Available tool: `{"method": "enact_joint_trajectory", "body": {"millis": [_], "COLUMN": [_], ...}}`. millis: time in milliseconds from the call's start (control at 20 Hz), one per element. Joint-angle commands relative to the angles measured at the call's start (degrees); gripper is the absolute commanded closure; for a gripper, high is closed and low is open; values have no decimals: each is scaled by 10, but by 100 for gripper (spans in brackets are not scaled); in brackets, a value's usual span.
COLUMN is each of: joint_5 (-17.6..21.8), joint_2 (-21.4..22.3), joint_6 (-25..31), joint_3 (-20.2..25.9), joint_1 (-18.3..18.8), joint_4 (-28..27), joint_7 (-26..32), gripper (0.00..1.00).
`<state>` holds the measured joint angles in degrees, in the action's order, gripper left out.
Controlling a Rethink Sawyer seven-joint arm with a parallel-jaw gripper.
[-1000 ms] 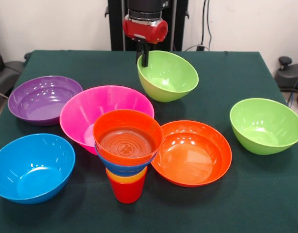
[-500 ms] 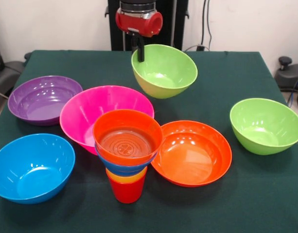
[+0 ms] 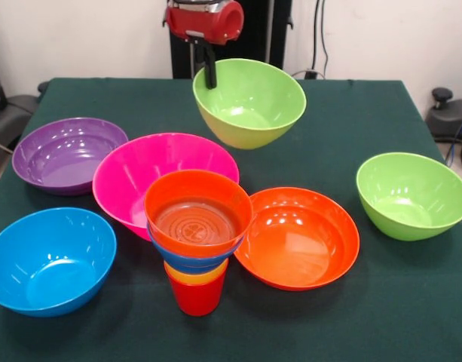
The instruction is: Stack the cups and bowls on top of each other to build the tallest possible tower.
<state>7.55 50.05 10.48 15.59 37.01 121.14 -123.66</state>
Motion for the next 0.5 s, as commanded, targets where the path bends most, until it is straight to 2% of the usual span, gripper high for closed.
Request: {"method": "enact_joint_trajectory", "body": {"millis": [50, 500], "joint_5": [-31, -41], "joint_2": [4, -5], "joint_6": [98, 164], "joint_3": [92, 104], "joint_1": [21, 27], "joint_4": [-59, -112], "joint_7": [12, 21], "gripper": [100, 100]}}
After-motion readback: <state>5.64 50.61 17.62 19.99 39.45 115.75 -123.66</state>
